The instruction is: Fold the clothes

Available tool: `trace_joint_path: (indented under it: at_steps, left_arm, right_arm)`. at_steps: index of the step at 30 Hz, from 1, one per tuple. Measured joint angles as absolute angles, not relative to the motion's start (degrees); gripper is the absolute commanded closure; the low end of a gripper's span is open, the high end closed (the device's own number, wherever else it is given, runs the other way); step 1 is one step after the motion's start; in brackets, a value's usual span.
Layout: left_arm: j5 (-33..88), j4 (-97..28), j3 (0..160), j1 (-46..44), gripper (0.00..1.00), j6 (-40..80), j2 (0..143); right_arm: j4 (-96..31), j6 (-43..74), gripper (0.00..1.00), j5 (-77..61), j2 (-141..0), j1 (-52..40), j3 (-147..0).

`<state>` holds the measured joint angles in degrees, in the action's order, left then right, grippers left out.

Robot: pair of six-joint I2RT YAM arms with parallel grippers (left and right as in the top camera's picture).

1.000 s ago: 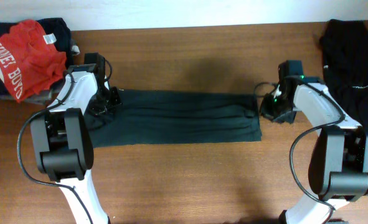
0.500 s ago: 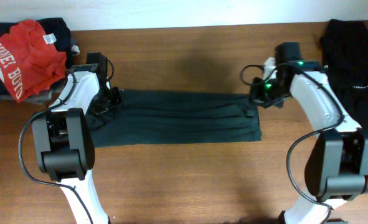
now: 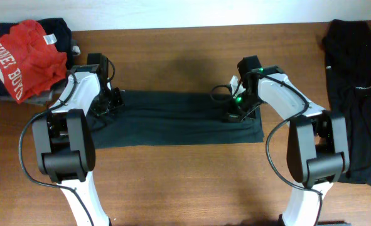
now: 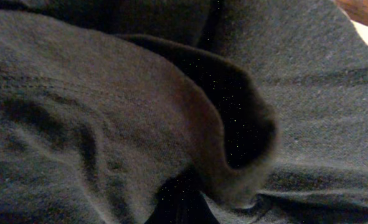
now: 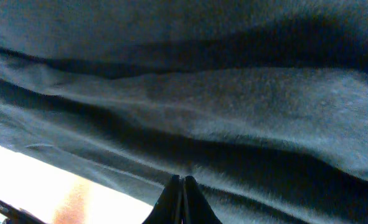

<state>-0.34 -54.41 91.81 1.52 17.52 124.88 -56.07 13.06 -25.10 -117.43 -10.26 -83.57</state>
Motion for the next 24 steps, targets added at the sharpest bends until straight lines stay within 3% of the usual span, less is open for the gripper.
trace_joint_path:
  at_steps: [12, 24]
  left_arm:
    - [-0.3, -54.4, 91.8, 1.5, 0.99, 17.5, 124.9]
    - [-0.3, -54.4, 91.8, 1.5, 0.99, 17.5, 124.9]
  right_arm:
    - [-55.9, 13.0, 0.89, -17.9, -118.8, -7.3, -83.6]
    - [-50.3, 12.9, 0.93, -10.1, -118.9, 1.3, -83.6]
